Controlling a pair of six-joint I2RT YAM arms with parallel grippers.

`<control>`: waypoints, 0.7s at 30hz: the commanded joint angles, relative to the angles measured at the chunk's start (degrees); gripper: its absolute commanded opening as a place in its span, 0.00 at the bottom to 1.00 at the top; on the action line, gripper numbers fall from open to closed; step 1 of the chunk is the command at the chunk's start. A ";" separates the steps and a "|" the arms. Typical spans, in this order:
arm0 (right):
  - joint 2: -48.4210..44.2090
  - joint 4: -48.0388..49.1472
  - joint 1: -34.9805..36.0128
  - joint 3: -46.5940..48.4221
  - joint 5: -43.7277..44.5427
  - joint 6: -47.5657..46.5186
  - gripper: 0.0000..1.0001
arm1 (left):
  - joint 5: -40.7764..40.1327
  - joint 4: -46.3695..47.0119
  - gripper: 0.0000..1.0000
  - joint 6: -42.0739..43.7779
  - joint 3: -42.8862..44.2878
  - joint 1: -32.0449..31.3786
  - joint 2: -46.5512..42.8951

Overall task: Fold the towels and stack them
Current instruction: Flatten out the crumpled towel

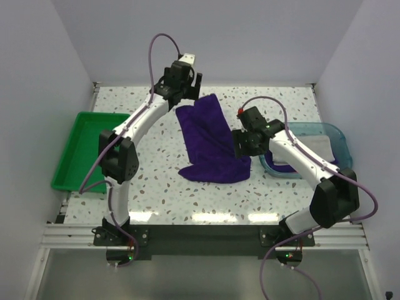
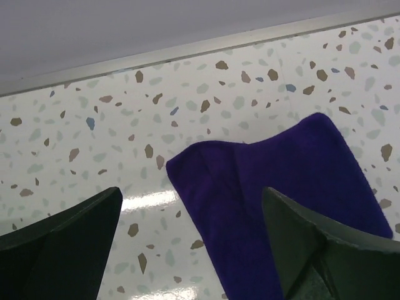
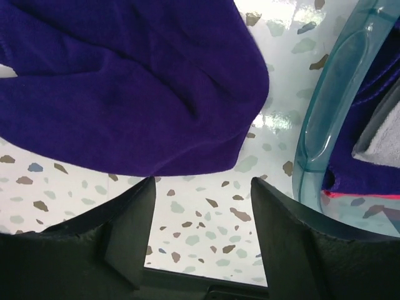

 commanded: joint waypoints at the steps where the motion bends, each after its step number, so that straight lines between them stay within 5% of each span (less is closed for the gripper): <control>1: -1.54 2.82 1.83 2.38 1.37 -0.02 0.66 | -5.02 4.82 1.00 -2.42 -6.67 0.99 -5.01; 6: -2.59 5.46 4.38 0.98 -4.94 -3.09 0.67 | -0.47 5.10 0.97 -7.43 -14.34 4.15 -7.49; 12: 0.90 9.68 8.59 0.27 -13.48 -7.04 0.59 | 7.71 5.26 0.82 -9.99 -21.36 4.77 -5.91; 21: 10.23 13.63 20.37 2.47 -13.85 -13.12 0.57 | 15.54 8.70 0.61 -11.75 -24.11 3.89 -0.38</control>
